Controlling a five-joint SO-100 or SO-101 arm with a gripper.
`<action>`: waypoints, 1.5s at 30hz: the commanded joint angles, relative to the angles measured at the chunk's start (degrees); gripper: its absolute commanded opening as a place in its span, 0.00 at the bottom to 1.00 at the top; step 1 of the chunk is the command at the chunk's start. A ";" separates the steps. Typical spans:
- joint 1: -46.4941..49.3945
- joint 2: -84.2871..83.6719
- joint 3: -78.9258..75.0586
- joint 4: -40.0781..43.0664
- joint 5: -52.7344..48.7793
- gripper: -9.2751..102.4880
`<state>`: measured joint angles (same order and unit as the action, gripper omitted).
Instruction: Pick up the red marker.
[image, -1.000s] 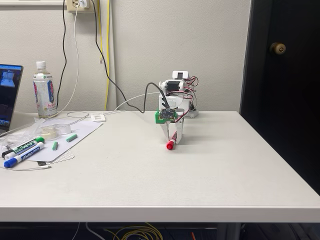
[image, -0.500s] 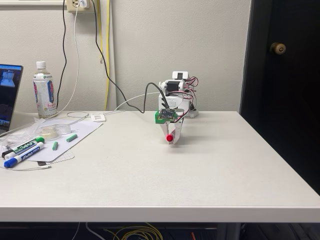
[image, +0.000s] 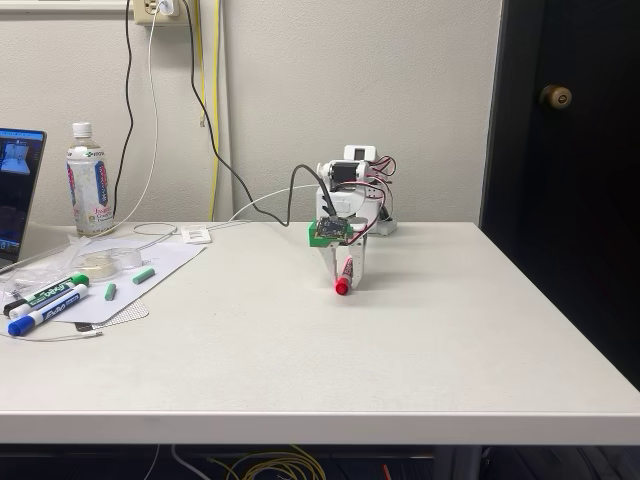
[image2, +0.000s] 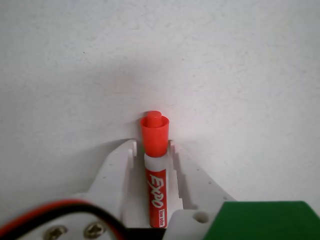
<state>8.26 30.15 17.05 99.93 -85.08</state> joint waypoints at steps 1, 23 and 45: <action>-0.09 4.83 -1.67 0.26 0.18 0.27; 3.25 38.06 44.21 -13.36 -4.75 0.35; 7.65 38.32 49.39 -22.32 -12.57 0.34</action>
<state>15.38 67.06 66.36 78.05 -97.03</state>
